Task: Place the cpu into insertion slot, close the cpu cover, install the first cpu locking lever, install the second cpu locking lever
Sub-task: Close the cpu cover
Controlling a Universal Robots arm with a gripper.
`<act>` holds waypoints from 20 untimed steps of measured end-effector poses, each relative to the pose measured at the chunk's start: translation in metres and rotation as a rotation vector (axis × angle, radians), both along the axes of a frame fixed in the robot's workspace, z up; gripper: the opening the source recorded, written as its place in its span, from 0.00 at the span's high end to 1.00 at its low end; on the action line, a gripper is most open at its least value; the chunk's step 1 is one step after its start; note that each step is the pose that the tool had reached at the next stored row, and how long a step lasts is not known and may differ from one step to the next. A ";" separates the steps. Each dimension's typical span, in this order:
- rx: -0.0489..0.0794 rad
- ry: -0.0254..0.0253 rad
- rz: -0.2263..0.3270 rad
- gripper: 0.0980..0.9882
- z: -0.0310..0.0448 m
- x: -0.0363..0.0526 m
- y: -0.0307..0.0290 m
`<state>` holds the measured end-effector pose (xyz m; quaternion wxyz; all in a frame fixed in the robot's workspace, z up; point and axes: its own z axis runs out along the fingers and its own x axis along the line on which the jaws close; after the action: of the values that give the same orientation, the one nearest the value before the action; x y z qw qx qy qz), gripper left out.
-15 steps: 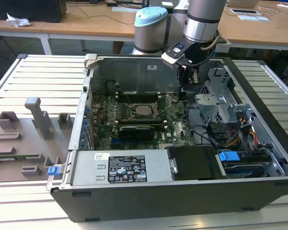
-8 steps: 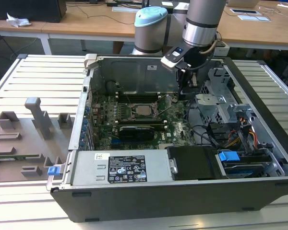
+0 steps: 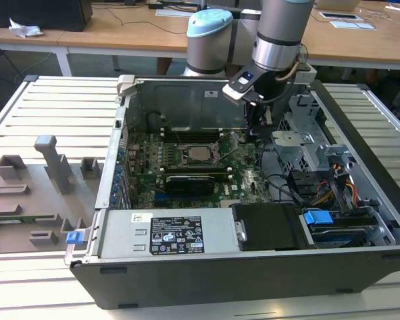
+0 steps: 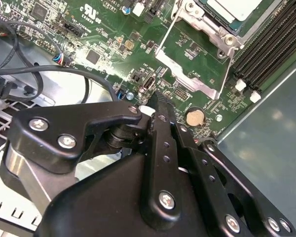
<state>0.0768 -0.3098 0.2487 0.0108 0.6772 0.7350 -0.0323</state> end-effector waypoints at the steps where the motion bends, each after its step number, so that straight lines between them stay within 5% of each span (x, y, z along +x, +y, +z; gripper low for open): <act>1: 0.000 0.0000 0.000 0.99 -0.0011 0.0000 0.0000; 14: 0.000 0.0000 0.000 0.99 -0.0161 -0.0007 0.0000; 20: 0.000 0.0000 0.000 0.99 -0.0169 -0.0133 0.0000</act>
<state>0.0634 -0.3098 0.2318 0.0107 0.6772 0.7350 -0.0323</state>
